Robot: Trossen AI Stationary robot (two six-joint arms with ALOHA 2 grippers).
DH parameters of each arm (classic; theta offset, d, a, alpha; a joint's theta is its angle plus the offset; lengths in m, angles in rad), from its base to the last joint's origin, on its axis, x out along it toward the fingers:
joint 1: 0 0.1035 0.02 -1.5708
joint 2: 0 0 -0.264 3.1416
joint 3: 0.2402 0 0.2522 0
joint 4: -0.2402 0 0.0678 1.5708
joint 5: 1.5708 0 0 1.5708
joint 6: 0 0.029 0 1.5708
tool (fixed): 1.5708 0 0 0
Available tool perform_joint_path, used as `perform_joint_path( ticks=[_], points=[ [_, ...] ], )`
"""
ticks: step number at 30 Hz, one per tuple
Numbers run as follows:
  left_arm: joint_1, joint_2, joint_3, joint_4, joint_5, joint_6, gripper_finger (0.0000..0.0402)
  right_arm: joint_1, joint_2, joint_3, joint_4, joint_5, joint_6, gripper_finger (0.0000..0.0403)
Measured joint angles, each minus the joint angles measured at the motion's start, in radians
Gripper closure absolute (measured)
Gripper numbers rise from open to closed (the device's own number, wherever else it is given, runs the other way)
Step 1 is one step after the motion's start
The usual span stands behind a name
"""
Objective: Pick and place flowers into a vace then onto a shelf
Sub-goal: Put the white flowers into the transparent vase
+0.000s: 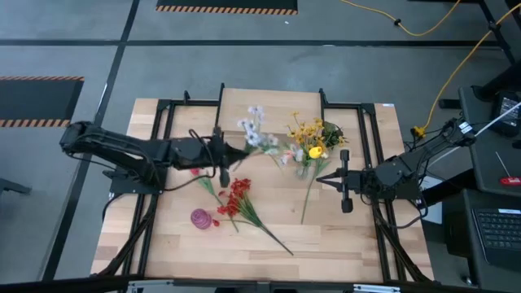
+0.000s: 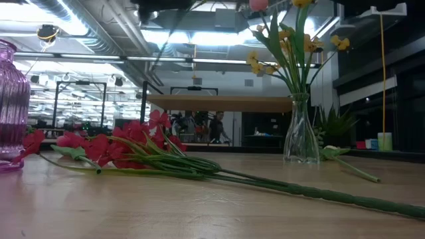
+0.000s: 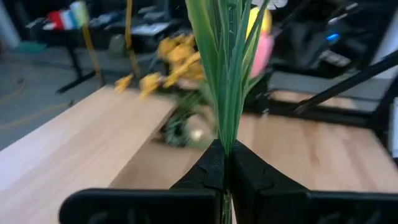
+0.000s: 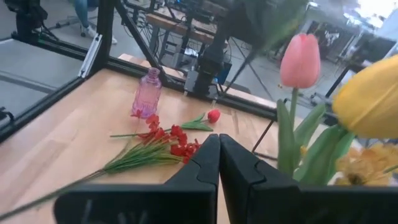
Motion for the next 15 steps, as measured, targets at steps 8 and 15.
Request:
perform_joint_path(
  ticks=[8,15],
  points=[
    [-0.088,0.121,0.000,0.266,0.089,0.101,0.0398,0.025,0.115,0.000,0.026,0.000,0.102,0.0388],
    [-0.078,0.256,0.000,0.466,0.165,0.116,0.0398,0.068,0.221,0.000,0.255,-0.001,0.028,0.0389]
  ],
)
